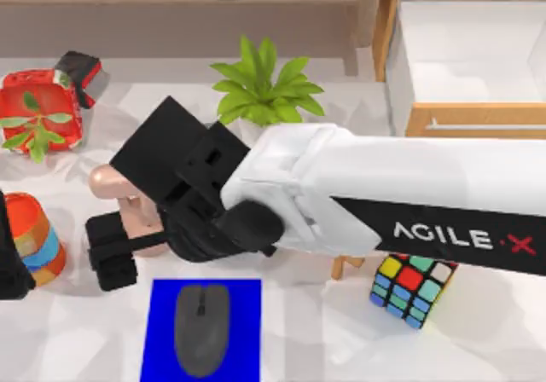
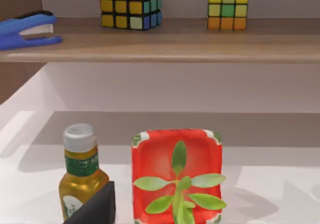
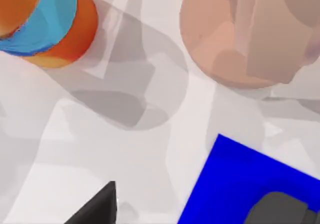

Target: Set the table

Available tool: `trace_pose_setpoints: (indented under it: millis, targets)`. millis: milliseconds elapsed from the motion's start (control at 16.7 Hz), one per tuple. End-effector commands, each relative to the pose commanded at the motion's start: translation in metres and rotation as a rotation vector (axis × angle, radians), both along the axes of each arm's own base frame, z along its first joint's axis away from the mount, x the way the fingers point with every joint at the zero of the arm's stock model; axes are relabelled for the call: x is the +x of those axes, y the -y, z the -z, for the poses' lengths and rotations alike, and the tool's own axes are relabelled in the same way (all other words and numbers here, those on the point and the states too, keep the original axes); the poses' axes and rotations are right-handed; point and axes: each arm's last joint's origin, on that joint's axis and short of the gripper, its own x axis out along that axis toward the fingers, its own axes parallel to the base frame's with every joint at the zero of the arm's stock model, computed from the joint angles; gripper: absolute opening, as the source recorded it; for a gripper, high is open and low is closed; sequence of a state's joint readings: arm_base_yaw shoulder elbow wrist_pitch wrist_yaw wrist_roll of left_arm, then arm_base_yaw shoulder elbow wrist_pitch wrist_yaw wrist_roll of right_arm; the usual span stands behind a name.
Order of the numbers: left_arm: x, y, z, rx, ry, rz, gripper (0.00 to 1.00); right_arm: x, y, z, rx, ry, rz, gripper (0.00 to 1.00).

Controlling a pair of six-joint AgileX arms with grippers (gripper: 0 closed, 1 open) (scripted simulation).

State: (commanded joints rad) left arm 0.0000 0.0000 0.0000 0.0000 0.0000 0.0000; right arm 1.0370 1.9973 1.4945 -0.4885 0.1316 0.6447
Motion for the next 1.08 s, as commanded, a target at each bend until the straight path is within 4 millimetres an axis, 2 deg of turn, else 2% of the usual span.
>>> trace_pose_setpoints:
  millis: [300,600,840,1080]
  targets:
    - [0.0,0.0,0.0,0.0,0.0,0.0,1.0,0.026,0.051,-0.025,0.12,0.424,-0.124,1.0]
    - [0.0,0.0,0.0,0.0,0.0,0.0,1.0,0.043,0.118,-0.031,0.039,0.914,-0.152,1.0]
    - [0.0,0.0,0.0,0.0,0.0,0.0,1.0,0.042,0.173,-0.015,-0.201,1.229,-0.138,1.0]
    - [0.0,0.0,0.0,0.0,0.0,0.0,1.0,0.031,0.221,0.022,-0.551,1.378,-0.166,1.0]
